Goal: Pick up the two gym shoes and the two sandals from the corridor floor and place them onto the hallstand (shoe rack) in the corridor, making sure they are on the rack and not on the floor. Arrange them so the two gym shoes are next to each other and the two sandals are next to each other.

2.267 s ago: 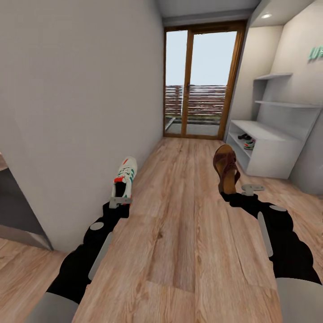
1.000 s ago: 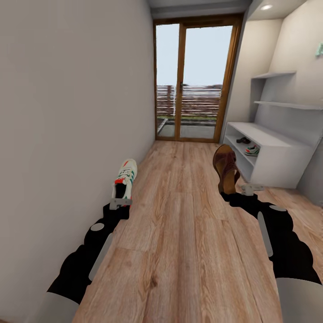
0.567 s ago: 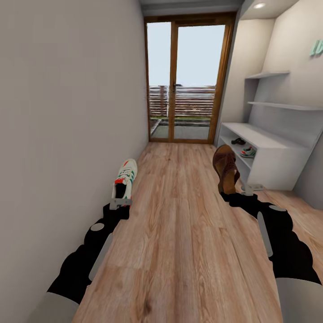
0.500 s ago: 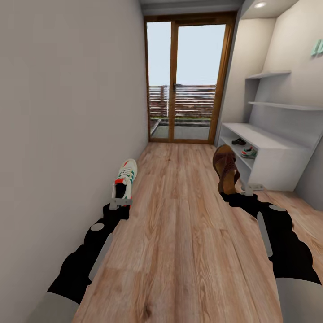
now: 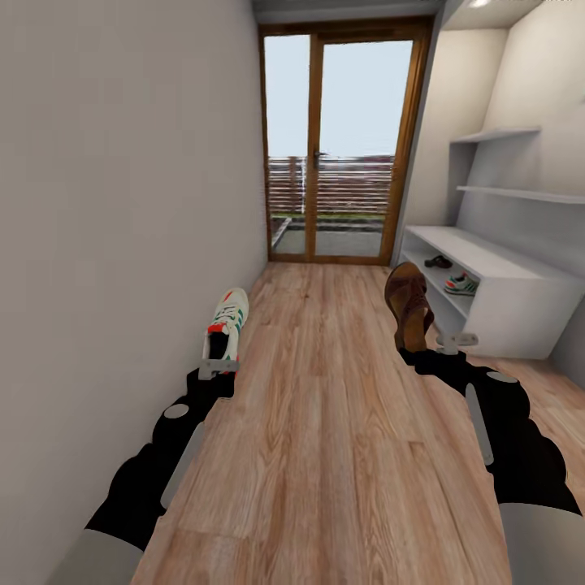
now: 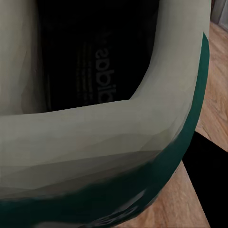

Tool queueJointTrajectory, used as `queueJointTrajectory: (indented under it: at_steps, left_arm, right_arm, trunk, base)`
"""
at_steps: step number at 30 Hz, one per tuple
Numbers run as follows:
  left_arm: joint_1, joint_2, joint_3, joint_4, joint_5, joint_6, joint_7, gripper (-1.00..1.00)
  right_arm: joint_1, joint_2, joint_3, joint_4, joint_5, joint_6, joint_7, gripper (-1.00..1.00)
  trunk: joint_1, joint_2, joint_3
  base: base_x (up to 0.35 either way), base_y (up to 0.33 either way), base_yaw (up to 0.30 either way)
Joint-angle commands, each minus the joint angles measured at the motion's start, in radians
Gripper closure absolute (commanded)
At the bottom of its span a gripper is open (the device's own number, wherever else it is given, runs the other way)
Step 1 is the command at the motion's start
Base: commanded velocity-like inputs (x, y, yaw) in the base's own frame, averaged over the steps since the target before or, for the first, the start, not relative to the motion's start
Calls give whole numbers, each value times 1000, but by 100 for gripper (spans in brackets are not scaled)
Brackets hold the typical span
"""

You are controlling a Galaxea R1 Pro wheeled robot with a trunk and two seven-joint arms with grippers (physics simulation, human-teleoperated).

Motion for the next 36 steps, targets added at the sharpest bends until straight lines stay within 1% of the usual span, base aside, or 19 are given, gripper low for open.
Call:
queueJointTrajectory:
  at_steps: [1,6,20,27,36]
  left_arm:
    - [-1,0,-2,-1,10,4,7,100]
    - [-1,0,-2,-1,10,4,7,100]
    - [-1,0,-2,-1,10,4,7,100]
    - [-1,0,-2,-1,10,4,7,100]
    - [-1,0,-2,-1,10,4,7,100]
  right_arm:
    - [-1,0,-1,-1,2,6,4,100]
    - [-1,0,-1,-1,2,6,4,100]
    - [-1,0,-1,-1,1,6,4,100]
    - [-1,0,-1,-1,1,6,4,100]
    - [-1,0,-1,-1,1,6,4,100]
  trunk:
    - [0,0,0]
    - [0,0,6]
    - [0,0,6]
    - [0,0,8]
    - [0,0,8]
  base:
    - [347,0,-52]
    - [347,0,-34]
    - [347,0,-5]
    - [347,0,-177]
    - [347,0,-19]
